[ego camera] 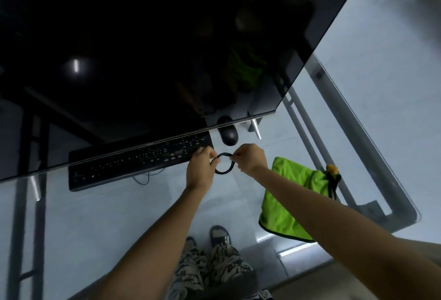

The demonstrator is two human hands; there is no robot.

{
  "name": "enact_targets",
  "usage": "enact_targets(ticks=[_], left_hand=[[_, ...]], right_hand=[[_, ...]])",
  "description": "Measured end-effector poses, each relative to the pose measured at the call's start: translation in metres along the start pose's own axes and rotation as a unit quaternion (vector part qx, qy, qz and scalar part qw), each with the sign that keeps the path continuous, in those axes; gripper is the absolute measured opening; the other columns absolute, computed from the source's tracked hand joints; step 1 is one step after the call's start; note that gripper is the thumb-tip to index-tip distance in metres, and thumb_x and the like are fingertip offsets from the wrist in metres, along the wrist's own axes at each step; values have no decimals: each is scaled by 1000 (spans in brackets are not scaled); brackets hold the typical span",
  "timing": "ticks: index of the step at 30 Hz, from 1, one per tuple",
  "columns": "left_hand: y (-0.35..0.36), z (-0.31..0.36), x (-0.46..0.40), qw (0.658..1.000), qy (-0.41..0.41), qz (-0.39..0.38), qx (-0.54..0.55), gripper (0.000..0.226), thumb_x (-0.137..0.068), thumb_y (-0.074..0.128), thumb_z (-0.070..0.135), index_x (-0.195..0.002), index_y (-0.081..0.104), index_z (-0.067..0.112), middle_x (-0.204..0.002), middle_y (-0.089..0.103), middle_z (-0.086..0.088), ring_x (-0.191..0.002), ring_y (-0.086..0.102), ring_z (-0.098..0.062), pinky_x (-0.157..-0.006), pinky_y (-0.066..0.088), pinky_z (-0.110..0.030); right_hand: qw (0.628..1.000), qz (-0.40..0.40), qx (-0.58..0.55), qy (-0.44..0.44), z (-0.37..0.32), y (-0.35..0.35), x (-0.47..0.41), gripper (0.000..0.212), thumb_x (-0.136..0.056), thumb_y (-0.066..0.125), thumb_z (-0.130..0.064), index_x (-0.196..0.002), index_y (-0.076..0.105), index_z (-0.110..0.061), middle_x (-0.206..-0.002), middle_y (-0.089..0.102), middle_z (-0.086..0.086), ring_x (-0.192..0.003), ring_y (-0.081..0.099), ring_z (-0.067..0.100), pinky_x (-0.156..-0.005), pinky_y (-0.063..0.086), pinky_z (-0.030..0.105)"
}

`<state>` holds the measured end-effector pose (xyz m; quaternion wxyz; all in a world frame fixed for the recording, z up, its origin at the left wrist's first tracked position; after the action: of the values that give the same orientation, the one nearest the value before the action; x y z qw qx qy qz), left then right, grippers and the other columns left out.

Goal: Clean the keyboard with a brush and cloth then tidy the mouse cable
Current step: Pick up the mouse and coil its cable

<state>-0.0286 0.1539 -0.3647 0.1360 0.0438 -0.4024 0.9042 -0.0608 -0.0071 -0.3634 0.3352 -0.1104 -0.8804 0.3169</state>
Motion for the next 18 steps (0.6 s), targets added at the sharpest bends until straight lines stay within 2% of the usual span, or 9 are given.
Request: enact_targets(ticks=[4, 7, 11, 15, 18], left_hand=[[1, 5, 0, 997, 33, 34, -62, 15, -84, 69, 25, -89, 61, 14, -97, 57, -3, -94, 53, -21, -68, 51, -36], [1, 6, 1, 995, 45, 49, -76, 19, -82, 71, 28, -92, 62, 14, -96, 58, -3, -93, 51, -22, -69, 49, -35], [-4, 12, 5, 995, 49, 62, -67, 24, -82, 71, 31, -96, 62, 14, -98, 59, -2, -93, 52, -22, -76, 49, -36], [-17, 33, 10, 993, 74, 70, -57, 24, -82, 71, 32, -97, 62, 15, -99, 57, 0, -95, 52, -21, -80, 50, -36], [-25, 60, 14, 992, 98, 64, -48, 22, -83, 71, 30, -96, 62, 16, -102, 55, -1, -97, 53, -21, -81, 50, -36]], right_hand=[[999, 15, 31, -20, -3, 2, -7, 9, -80, 71, -19, -88, 70, -15, -90, 70, 7, -75, 61, 21, -60, 44, 25], [998, 14, 49, -40, -5, 5, -8, 21, -79, 70, -19, -98, 66, -15, -103, 65, 11, -83, 62, 26, -63, 41, 26], [995, -12, 88, -54, -10, 3, -3, 39, -80, 72, -31, -114, 60, -16, -115, 54, 9, -93, 60, 26, -70, 43, 28], [993, -6, 89, -76, -23, -23, 13, 51, -80, 72, -42, -122, 56, -16, -119, 53, 10, -99, 60, 26, -77, 48, 30], [995, 28, 68, -69, -22, -66, 32, 46, -81, 71, -40, -117, 58, -16, -107, 63, 11, -94, 62, 24, -74, 48, 29]])
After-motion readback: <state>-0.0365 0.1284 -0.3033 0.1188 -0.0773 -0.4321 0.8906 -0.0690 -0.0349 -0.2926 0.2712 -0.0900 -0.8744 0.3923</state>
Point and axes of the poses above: each hand's wrist, its own x-axis away from the middle knuckle, its own y-axis out of the palm, z = x × y, the point moved 7 cm from there along -x, towards the middle knuckle
